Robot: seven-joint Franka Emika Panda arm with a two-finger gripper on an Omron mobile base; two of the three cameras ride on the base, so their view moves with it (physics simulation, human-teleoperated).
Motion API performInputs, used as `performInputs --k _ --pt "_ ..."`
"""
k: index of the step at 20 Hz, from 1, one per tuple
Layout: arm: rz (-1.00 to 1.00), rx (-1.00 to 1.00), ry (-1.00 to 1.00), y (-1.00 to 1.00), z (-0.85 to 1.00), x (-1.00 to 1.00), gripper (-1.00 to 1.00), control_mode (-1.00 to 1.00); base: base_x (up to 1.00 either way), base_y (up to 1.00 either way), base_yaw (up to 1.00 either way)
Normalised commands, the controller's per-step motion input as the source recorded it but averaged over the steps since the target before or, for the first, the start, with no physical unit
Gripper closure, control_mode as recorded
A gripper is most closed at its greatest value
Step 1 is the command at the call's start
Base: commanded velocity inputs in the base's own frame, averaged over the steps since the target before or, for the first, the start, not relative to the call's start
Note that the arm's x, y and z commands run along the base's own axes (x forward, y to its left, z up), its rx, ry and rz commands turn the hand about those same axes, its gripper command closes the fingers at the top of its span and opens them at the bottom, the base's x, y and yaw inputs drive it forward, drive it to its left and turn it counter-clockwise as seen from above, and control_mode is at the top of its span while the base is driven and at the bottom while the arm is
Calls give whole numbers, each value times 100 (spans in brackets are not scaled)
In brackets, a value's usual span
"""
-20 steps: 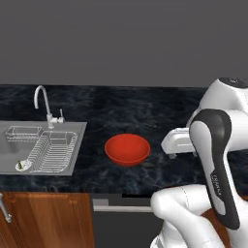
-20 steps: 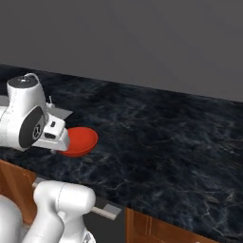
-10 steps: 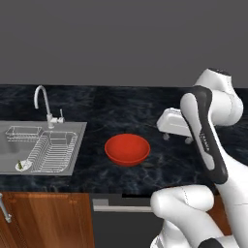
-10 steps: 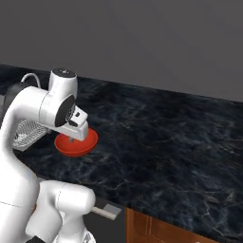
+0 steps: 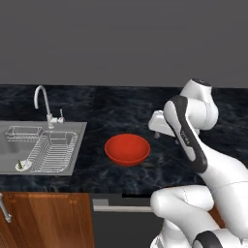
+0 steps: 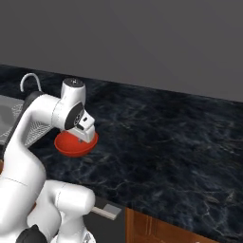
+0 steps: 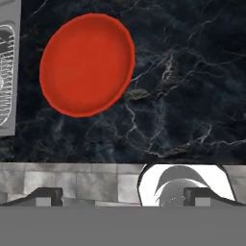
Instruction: Clear the mugs and bowl far away from the sink.
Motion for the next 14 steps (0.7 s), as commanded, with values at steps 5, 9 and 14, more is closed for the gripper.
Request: performInputs --k 5,9,14 --pt "4 0 0 -3 -27 30 -100 -100 0 0 0" --pt "16 -2 -2 -4 -31 5 -100 -100 0 0 0" --pt "13 -2 0 -2 -35 3 -100 -100 0 0 0"
